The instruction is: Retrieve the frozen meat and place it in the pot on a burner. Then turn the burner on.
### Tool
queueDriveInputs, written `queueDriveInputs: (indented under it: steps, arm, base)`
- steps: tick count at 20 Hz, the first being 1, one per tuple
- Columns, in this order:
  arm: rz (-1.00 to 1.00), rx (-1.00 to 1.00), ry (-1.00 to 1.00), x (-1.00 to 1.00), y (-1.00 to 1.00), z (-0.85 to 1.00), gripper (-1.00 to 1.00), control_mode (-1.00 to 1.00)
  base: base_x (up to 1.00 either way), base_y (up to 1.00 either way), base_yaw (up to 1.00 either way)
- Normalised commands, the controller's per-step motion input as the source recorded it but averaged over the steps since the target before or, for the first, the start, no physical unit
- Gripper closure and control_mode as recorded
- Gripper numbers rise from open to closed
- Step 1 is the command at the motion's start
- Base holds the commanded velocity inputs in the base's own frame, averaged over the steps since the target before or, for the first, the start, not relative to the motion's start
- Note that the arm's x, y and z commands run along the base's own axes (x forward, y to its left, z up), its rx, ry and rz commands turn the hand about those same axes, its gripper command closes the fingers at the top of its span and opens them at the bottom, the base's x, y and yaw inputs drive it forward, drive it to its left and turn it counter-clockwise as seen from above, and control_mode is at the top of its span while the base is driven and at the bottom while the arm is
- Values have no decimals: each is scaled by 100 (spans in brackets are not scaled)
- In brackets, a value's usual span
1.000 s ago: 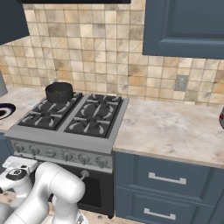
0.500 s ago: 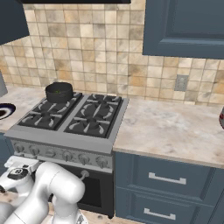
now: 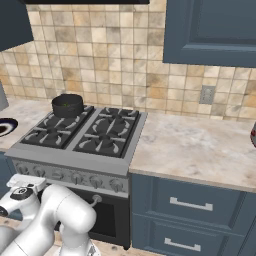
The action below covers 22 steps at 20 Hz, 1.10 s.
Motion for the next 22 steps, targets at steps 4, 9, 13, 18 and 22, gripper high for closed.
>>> queueDriveInputs:
  steps: [4,9,13,18,22]
  arm:
    - [0,0,-4,1,3,-26,-100,-100]
    - [0,0,0,0,3,-23,-100,-100]
    - [0,0,0,0,3,-14,-100,-100]
    - [0,0,0,0,4,-20,-100,-100]
    - [0,0,-11,0,1,-27,-100,-100]
  base:
    - [0,0,0]
    - [0,0,0]
    - [0,0,0]
    - [0,0,0]
    - [0,0,0]
